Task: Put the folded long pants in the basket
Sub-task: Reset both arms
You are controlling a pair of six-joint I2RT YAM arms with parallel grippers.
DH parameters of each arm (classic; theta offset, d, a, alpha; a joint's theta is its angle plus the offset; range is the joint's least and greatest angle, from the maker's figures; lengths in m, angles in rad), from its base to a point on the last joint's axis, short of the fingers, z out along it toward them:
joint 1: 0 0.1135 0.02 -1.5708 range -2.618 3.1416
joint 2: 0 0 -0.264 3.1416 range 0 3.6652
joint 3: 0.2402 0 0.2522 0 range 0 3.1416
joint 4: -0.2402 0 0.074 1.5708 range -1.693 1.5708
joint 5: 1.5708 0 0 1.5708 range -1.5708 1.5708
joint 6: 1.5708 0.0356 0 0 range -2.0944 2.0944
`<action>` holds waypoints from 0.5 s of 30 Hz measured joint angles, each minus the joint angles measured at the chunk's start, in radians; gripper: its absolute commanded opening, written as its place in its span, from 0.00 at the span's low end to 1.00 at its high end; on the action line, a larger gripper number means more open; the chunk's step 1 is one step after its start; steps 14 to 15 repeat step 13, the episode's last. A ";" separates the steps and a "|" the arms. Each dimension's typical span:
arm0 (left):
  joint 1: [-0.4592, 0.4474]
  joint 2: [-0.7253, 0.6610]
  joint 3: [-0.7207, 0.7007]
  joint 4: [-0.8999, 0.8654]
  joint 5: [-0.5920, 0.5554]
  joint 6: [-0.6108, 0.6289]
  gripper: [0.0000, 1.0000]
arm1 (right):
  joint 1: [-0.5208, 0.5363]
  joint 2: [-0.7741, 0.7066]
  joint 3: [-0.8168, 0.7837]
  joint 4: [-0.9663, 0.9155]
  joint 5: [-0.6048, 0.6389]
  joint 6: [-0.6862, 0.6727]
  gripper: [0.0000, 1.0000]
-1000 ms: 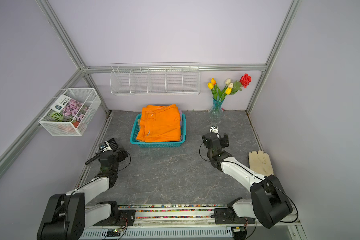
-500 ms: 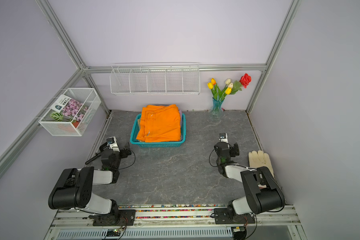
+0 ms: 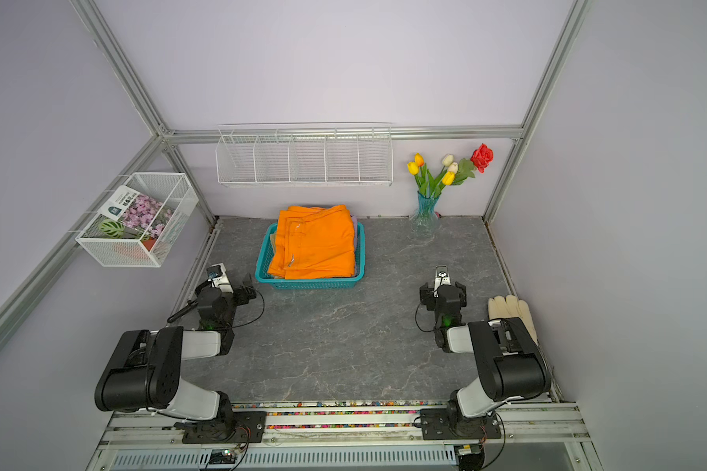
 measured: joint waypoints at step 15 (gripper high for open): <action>0.000 0.000 0.000 -0.002 -0.001 0.000 1.00 | -0.010 -0.006 0.018 -0.040 -0.040 0.034 0.99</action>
